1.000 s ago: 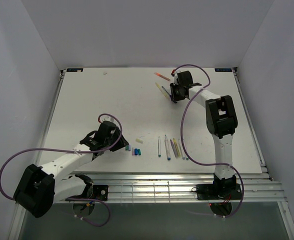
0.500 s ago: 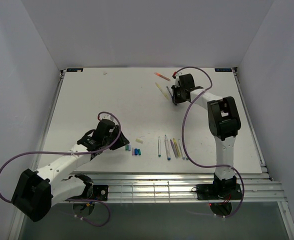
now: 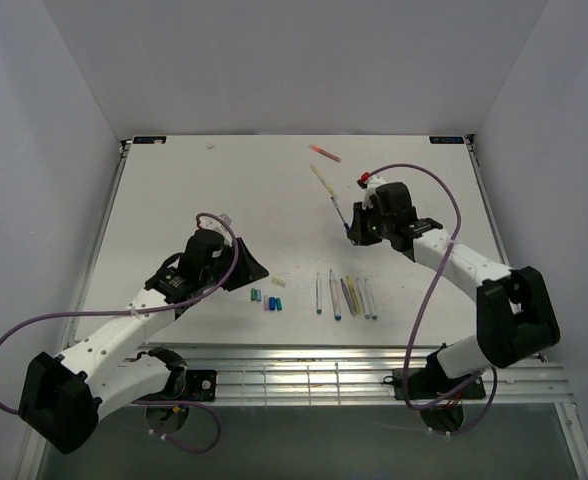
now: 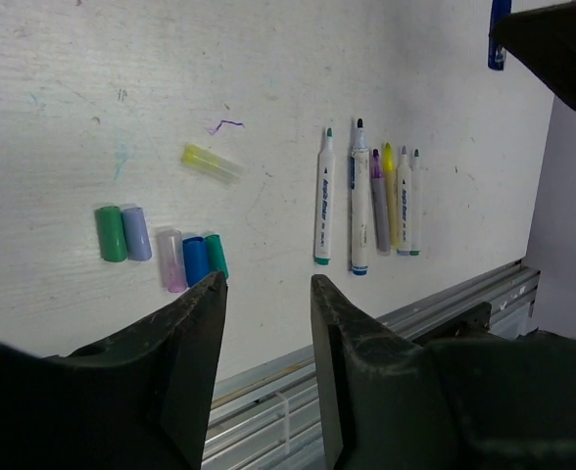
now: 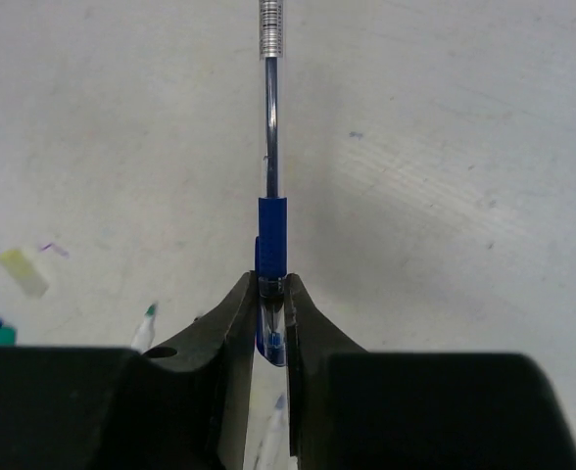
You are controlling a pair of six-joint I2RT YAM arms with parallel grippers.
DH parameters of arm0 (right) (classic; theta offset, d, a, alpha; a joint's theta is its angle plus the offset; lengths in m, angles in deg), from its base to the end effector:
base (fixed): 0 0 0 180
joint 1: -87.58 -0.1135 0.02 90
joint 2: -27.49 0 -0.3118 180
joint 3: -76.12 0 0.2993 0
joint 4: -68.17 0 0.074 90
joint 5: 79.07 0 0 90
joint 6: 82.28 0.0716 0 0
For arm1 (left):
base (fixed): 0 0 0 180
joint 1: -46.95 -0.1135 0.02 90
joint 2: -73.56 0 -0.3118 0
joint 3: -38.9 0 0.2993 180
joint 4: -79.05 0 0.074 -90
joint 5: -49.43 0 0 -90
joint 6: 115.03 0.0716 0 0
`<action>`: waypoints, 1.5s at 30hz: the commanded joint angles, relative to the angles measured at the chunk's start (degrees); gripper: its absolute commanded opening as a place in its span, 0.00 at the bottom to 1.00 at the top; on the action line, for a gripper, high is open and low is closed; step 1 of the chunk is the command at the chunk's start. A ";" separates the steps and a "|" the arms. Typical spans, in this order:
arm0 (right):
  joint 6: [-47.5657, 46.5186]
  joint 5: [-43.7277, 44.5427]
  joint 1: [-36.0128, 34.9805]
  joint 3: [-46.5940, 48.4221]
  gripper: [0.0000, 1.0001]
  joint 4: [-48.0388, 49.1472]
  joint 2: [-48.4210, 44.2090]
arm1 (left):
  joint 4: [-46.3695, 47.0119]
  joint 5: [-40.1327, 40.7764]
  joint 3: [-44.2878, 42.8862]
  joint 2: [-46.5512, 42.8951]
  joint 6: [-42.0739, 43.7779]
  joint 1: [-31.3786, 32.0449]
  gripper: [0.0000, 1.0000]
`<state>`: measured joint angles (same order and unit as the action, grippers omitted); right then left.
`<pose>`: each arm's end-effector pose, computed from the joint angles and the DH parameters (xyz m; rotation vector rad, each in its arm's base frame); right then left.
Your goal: Open the pen caps
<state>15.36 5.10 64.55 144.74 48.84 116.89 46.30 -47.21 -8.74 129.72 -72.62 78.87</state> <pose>0.3723 0.1662 0.2255 -0.3615 2.2692 0.3954 0.2090 -0.1400 0.2324 -0.2685 2.4208 -0.8138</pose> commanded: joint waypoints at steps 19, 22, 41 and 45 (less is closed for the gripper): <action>19.96 -8.76 -17.49 -24.71 0.08 10.05 -31.75 | 20.75 -17.89 -1.81 11.07 -6.46 0.77 0.61; 20.84 -9.12 -19.24 -24.45 0.08 11.02 -30.43 | 20.66 -17.80 -2.59 11.95 -6.37 1.21 0.61; 23.39 -8.59 -27.15 -21.20 0.08 14.19 -27.09 | 24.00 -16.83 -4.09 17.75 -6.20 1.48 0.49; 23.21 -8.32 -27.51 -21.20 0.08 14.62 -26.21 | 24.00 -17.18 -4.35 18.37 -5.76 1.48 0.31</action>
<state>38.27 -2.96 37.58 121.14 59.92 90.34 69.29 -63.80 -11.21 148.30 -79.29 80.07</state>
